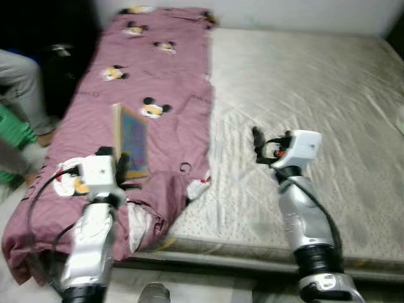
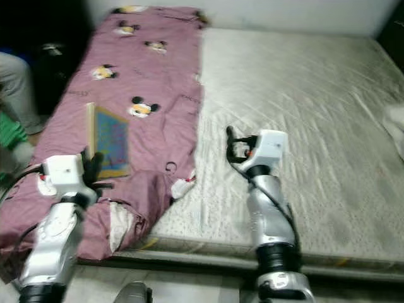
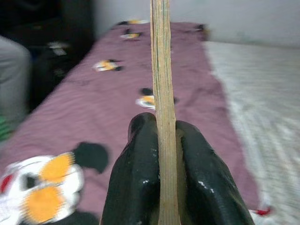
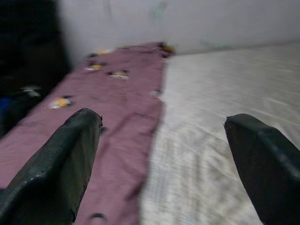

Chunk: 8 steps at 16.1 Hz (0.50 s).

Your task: Clean up the room

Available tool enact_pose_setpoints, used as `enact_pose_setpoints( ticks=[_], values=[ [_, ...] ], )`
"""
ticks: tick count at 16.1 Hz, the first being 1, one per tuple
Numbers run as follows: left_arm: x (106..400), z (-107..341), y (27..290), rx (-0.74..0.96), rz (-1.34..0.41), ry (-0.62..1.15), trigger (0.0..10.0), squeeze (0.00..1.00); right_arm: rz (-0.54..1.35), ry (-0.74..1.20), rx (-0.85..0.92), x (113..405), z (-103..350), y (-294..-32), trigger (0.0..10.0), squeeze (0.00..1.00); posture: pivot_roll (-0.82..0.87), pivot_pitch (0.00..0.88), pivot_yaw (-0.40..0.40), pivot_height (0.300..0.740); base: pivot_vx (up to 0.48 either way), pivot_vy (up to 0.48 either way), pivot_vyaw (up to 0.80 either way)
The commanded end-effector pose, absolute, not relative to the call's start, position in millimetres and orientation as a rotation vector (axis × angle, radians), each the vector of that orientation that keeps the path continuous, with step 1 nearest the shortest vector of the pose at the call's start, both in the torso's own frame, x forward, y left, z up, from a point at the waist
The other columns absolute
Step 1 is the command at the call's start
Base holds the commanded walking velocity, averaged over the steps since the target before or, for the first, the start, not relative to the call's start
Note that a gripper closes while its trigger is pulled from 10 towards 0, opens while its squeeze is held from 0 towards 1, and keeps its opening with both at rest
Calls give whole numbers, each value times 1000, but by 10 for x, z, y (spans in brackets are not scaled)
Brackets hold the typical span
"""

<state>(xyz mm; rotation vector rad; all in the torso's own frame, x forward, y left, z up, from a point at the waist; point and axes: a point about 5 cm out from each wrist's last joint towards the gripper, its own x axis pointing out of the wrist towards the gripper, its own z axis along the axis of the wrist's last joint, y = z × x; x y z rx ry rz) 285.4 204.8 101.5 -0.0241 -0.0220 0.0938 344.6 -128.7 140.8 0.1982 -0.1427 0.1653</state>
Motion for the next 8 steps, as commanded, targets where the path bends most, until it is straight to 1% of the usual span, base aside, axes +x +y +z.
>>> enact_pose_setpoints(
  ticks=[1,7,8],
  values=[
    [2932,1117,1887,-31,38,-65,10000,0,103,-135,180,3408,1340,-1506,10000,0,-11,58,-12,740,0,0,0],
    [2929,1090,1864,-31,35,-59,10000,0,80,-109,183,3419,1287,-1537,10000,0,-14,53,-20,740,0,0,0],
    [2931,1083,1853,-29,31,-56,10000,0,79,-101,182,3421,1276,-1542,10000,0,-14,53,-21,740,0,0,-800]
  ],
)
